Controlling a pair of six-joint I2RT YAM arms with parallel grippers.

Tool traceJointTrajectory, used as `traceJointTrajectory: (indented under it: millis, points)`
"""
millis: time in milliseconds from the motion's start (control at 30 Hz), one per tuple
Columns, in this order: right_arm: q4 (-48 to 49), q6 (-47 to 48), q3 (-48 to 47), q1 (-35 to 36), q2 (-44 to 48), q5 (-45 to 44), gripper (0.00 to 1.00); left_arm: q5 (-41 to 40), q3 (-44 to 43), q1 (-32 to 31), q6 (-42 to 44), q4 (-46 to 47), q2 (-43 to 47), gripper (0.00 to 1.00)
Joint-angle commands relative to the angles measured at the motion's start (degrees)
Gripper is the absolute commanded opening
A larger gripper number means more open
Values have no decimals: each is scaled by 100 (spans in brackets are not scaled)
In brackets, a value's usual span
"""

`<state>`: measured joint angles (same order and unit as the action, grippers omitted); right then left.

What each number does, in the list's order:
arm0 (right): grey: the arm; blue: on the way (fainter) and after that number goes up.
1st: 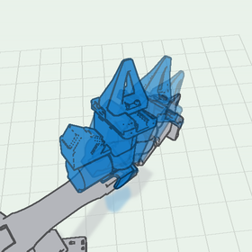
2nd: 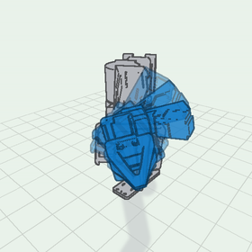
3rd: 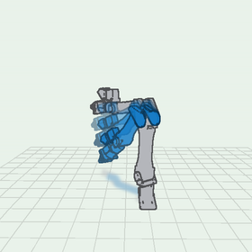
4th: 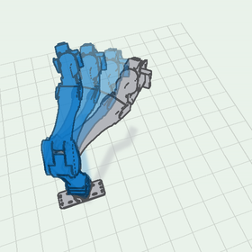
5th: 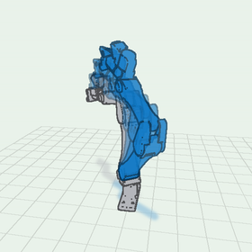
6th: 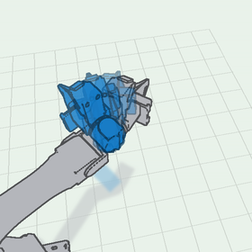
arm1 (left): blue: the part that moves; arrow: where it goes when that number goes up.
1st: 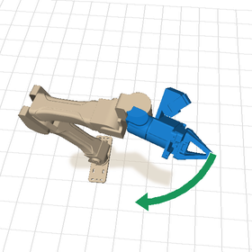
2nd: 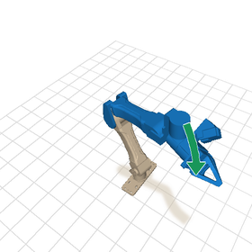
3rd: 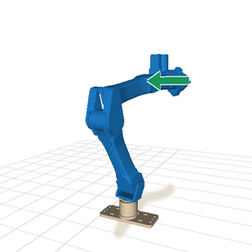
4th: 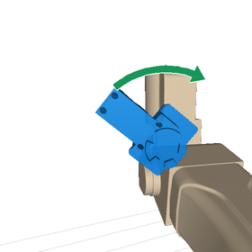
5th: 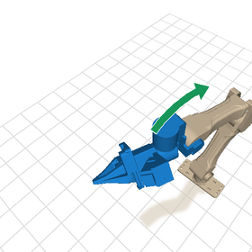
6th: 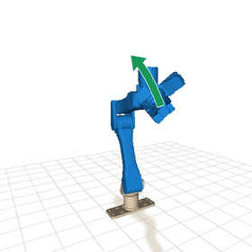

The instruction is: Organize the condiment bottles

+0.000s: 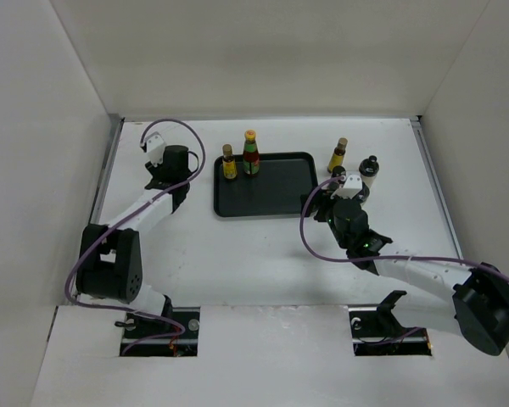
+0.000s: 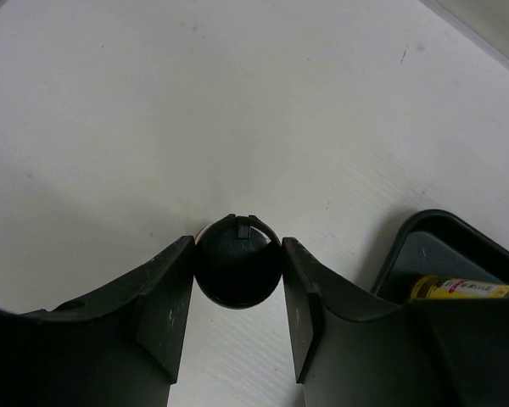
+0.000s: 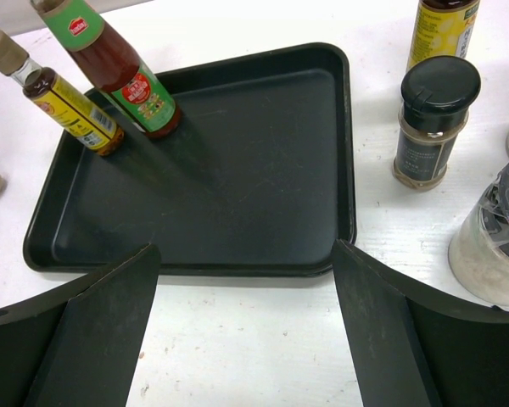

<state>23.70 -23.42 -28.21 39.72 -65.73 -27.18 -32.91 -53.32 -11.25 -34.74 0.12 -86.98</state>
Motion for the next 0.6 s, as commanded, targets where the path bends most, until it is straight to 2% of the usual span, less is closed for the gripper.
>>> traceJointTrajectory:
  millis: [0, 300, 567]
  points:
    - [258, -40, -71, -4, -62, 11, 88, -32, 41, -171, -112, 296, 462, 19]
    - [266, -40, -54, -4, -10, -7, 88, -137, 50, -970, -50, 164, 1200, 19]
    - [258, -40, -53, -4, 17, 2, 88, -172, -73, -1656, -59, 146, 1140, 19]
